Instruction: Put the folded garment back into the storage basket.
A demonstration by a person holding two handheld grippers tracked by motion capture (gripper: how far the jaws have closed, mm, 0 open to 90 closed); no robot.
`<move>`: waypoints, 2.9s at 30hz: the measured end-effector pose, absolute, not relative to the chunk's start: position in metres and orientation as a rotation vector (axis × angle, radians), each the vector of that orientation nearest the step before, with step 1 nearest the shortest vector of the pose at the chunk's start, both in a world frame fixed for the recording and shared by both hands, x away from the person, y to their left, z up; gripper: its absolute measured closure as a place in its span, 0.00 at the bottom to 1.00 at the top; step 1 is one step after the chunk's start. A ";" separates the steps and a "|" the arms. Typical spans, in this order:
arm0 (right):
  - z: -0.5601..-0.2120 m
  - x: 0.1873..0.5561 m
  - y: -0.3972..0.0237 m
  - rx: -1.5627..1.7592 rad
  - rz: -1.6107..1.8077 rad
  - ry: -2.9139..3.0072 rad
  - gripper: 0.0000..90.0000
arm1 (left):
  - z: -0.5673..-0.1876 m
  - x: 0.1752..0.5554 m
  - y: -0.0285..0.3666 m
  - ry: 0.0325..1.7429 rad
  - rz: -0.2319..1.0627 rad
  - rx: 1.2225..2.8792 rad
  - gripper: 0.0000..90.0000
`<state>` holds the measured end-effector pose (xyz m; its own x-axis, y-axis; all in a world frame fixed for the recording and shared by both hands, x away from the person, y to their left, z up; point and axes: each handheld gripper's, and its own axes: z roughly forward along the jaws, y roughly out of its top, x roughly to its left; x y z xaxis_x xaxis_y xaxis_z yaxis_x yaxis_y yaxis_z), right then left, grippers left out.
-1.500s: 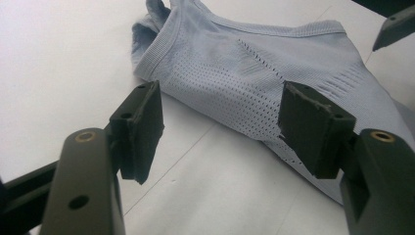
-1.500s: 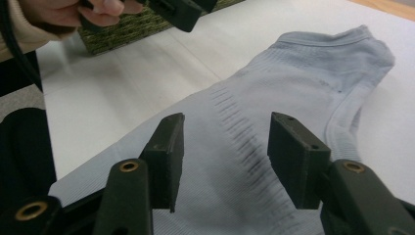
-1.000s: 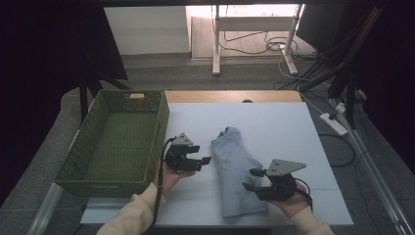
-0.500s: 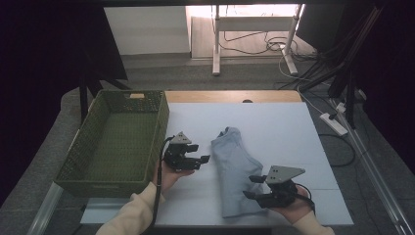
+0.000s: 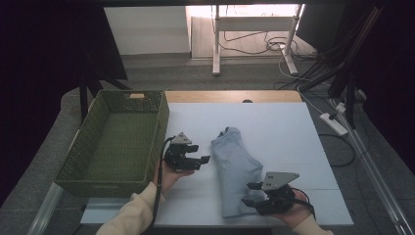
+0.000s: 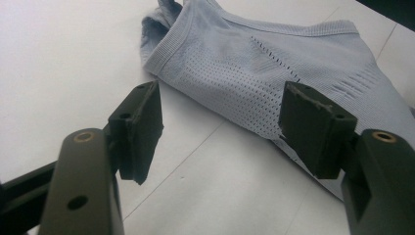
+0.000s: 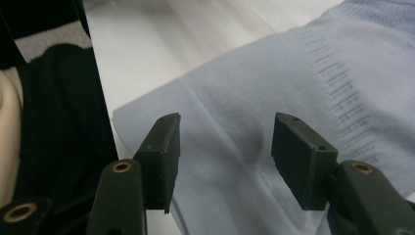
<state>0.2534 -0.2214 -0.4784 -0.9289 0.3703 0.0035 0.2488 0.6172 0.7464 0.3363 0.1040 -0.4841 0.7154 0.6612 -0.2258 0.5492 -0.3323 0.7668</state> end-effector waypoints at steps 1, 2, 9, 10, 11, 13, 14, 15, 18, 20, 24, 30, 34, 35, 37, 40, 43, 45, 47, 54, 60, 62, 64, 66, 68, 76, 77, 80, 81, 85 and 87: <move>-0.479 0.253 -0.221 0.521 1.197 2.692 0.50 | -0.484 0.336 0.104 0.924 0.154 2.013 0.37; -0.480 0.253 -0.221 0.524 1.200 2.698 0.50 | -0.483 0.336 0.104 0.919 0.156 2.015 0.37; -0.485 0.250 -0.214 0.489 1.173 2.750 0.50 | -0.484 0.337 0.104 0.921 0.151 2.019 0.37; -0.485 0.249 -0.213 0.482 1.169 2.753 0.50 | -0.484 0.337 0.104 0.921 0.153 2.019 0.37; -0.485 0.248 -0.212 0.472 1.166 2.760 0.50 | -0.484 0.337 0.104 0.920 0.155 2.016 0.37; -0.485 0.247 -0.209 0.454 1.168 2.772 0.50 | -0.483 0.337 0.105 0.919 0.159 2.017 0.37; -0.486 0.246 -0.208 0.442 1.148 2.785 0.50 | -0.483 0.336 0.105 0.919 0.160 2.017 0.37; -0.488 0.245 -0.206 0.433 1.135 2.796 0.49 | -0.483 0.336 0.105 0.918 0.160 2.017 0.37; -0.492 0.243 -0.202 0.399 1.062 2.820 0.49 | -0.483 0.336 0.104 0.916 0.165 2.020 0.37; -0.494 0.242 -0.201 0.384 1.021 2.828 0.48 | -0.483 0.336 0.104 0.917 0.163 2.023 0.36; -0.501 0.241 -0.200 0.340 0.926 2.860 0.45 | -0.483 0.336 0.103 0.916 0.163 2.025 0.36; -0.506 0.238 -0.195 0.286 0.869 2.863 0.38 | -0.484 0.336 0.102 0.917 0.163 2.028 0.36; -0.511 0.236 -0.192 0.235 0.811 2.847 0.36 | -0.484 0.336 0.102 0.918 0.163 2.028 0.36; -0.511 0.236 -0.191 0.226 0.799 2.843 0.36 | -0.484 0.336 0.102 0.918 0.165 2.028 0.36; -0.512 0.236 -0.191 0.220 0.791 2.838 0.36 | -0.484 0.335 0.102 0.917 0.167 2.027 0.36; -0.512 0.236 -0.190 0.217 0.786 2.832 0.39 | -0.483 0.335 0.102 0.917 0.167 2.029 0.36; -0.510 0.237 -0.190 0.206 0.768 2.828 0.46 | -0.484 0.335 0.101 0.915 0.167 2.031 0.36; -0.510 0.238 -0.190 0.195 0.759 2.823 0.50 | -0.483 0.334 0.101 0.913 0.170 2.033 0.36; -0.509 0.239 -0.190 0.185 0.755 2.822 0.54 | -0.483 0.334 0.101 0.914 0.171 2.029 0.36; -0.508 0.238 -0.189 0.138 0.725 2.793 0.76 | -0.484 0.334 0.100 0.915 0.168 2.031 0.36; -0.505 0.243 -0.188 0.184 0.747 2.817 0.87 | -0.484 0.334 0.099 0.913 0.168 2.032 0.36; -0.505 0.247 -0.190 0.225 0.787 2.833 0.88 | -0.484 0.334 0.098 0.910 0.170 2.034 0.36; -0.505 0.250 -0.190 0.260 0.813 2.845 0.89 | -0.484 0.334 0.099 0.913 0.167 2.033 0.36; -0.505 0.252 -0.189 0.283 0.826 2.846 0.90 | -0.484 0.335 0.099 0.915 0.166 2.032 0.36; -0.504 0.254 -0.187 0.295 0.833 2.839 0.90 | -0.484 0.335 0.099 0.917 0.164 2.030 0.36; -0.494 0.256 -0.187 0.366 0.994 2.809 0.91 | -0.485 0.335 0.099 0.915 0.164 2.032 0.36; -0.494 0.255 -0.187 0.367 1.008 2.808 0.91 | -0.485 0.335 0.099 0.916 0.163 2.031 0.36; -0.492 0.254 -0.185 0.361 1.040 2.813 0.91 | -0.484 0.335 0.099 0.913 0.165 2.029 0.36; -0.491 0.253 -0.184 0.359 1.059 2.814 0.91 | -0.484 0.335 0.099 0.913 0.165 2.030 0.36; -0.488 0.250 -0.182 0.349 1.124 2.821 0.91 | -0.485 0.335 0.099 0.915 0.164 2.026 0.36; -0.486 0.247 -0.180 0.340 1.145 2.833 0.91 | -0.485 0.336 0.099 0.915 0.163 2.027 0.36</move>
